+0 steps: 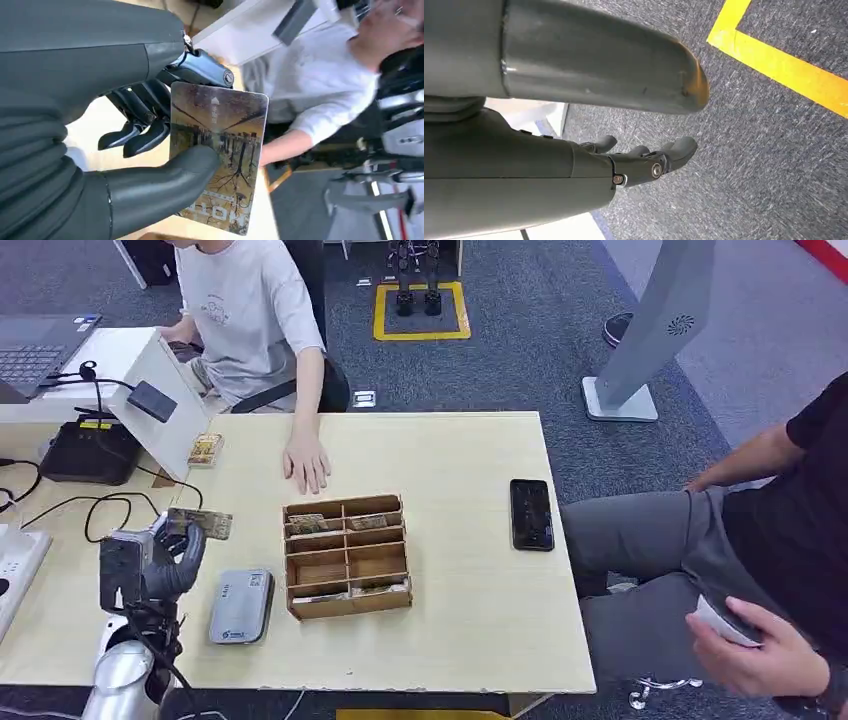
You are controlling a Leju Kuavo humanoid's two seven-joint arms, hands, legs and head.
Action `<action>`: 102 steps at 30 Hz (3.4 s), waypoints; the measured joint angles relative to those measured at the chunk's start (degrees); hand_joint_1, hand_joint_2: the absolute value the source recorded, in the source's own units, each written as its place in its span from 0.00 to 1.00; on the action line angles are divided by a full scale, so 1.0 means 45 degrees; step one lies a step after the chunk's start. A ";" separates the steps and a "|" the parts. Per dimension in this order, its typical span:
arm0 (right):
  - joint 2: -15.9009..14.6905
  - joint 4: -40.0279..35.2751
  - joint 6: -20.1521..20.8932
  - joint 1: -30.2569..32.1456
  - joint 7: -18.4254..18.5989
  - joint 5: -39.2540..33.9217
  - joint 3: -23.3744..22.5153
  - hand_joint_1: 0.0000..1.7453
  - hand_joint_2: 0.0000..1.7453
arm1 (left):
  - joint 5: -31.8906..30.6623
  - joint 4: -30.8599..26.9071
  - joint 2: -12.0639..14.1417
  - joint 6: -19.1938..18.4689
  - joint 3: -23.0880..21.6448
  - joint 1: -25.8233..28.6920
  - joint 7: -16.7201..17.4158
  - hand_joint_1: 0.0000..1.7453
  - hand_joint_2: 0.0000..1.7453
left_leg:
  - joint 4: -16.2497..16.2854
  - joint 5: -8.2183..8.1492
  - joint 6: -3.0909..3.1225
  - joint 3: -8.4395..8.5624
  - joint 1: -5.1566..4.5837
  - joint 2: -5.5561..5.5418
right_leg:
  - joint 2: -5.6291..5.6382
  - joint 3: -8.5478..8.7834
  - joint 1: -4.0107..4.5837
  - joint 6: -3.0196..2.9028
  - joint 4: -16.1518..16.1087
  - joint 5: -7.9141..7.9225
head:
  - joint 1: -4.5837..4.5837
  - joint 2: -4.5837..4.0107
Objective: Pass the card to the sensor for recognition and then transmit it.
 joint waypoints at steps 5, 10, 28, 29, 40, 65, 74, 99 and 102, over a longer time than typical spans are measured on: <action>0.0034 0.0000 0.0122 -0.0017 -0.0010 0.0165 0.0000 0.00 0.00 | -0.2552 -0.0116 -0.0082 0.2371 0.0010 -0.0400 -0.1049 1.00 1.00 | 0.0000 0.0000 0.0000 -0.0003 -0.0003 -0.0002 | -0.0002 -0.0004 0.0000 0.0001 0.0000 0.0000 | 0.0000 0.0000; 0.0077 0.0000 0.0121 -0.0067 -0.0058 0.0286 0.0000 0.00 0.00 | -0.5471 -0.0106 -0.0082 0.4610 -0.0005 -0.0723 -0.1452 1.00 1.00 | 0.0001 0.0000 0.0000 -0.0002 -0.0003 0.0002 | 0.0003 -0.0005 0.0000 0.0001 -0.0001 0.0000 | 0.0000 0.0000; 0.0107 0.0000 0.0345 -0.0137 -0.0092 0.0583 0.0005 0.00 0.00 | -0.9870 0.0768 0.0671 0.6979 -0.0325 -0.1246 -0.1228 1.00 1.00 | 0.0001 0.0000 0.0000 -0.0005 -0.0003 0.0003 | 0.0005 -0.0010 0.0000 0.0000 -0.0001 0.0000 | 0.0000 0.0000; 0.0107 0.0000 0.0345 -0.0136 -0.0097 0.0583 0.0005 0.00 0.00 | -0.9870 0.0802 0.0680 0.6979 -0.0325 -0.1254 -0.1233 1.00 1.00 | 0.0001 0.0000 0.0000 -0.0005 -0.0003 0.0003 | 0.0005 -0.0010 0.0000 0.0000 -0.0001 0.0000 | 0.0000 0.0000; 0.0107 0.0000 0.0364 -0.0153 -0.0121 0.0612 0.0005 0.00 0.00 | -0.9816 0.1006 0.0831 0.6935 -0.0408 -0.1339 -0.1185 1.00 1.00 | 0.0001 0.0000 0.0000 -0.0005 -0.0002 0.0004 | 0.0005 -0.0010 0.0000 0.0000 -0.0001 0.0000 | 0.0000 0.0000; 0.0107 0.0000 0.0233 -0.0108 -0.0170 0.0296 -0.0190 0.00 0.00 | -0.8320 -0.1027 0.1380 0.3315 -0.1546 0.0332 -0.1758 0.00 1.00 | 0.0000 -0.0014 -0.0001 -0.0013 -0.0002 0.0023 | 0.0030 -0.0022 0.0000 0.0009 -0.0003 -0.0014 | 0.0000 0.0000; 0.0107 0.0000 0.0267 -0.0065 -0.0189 0.0199 -0.0423 0.00 0.00 | -0.9657 -0.4003 0.2798 0.1553 -0.3561 0.1735 -0.1641 0.00 1.00 | -0.0001 -0.0019 0.0005 -0.0024 -0.0002 0.0013 | 0.0016 -0.0026 0.0000 0.0012 -0.0005 -0.0017 | 0.0000 0.0000; 0.0107 0.0000 0.0272 -0.0079 0.0078 0.0252 -0.0729 0.00 0.00 | -1.4085 -0.2603 0.3031 0.2282 -0.6232 0.1521 0.2011 0.00 1.00 | 0.0000 -0.0019 0.0005 -0.0023 -0.0004 0.0012 | 0.0018 -0.0028 -0.0001 0.0012 -0.0005 -0.0015 | 0.0000 0.0005; 0.0107 0.0000 0.0248 -0.0078 -0.0039 0.0252 -0.0733 0.00 0.00 | -1.3998 -0.2472 0.2997 0.2078 -0.6280 0.1459 0.2026 0.00 1.00 | 0.0000 -0.0019 0.0005 -0.0024 -0.0003 0.0013 | 0.0018 -0.0028 -0.0001 0.0012 -0.0005 -0.0015 | 0.0000 0.0000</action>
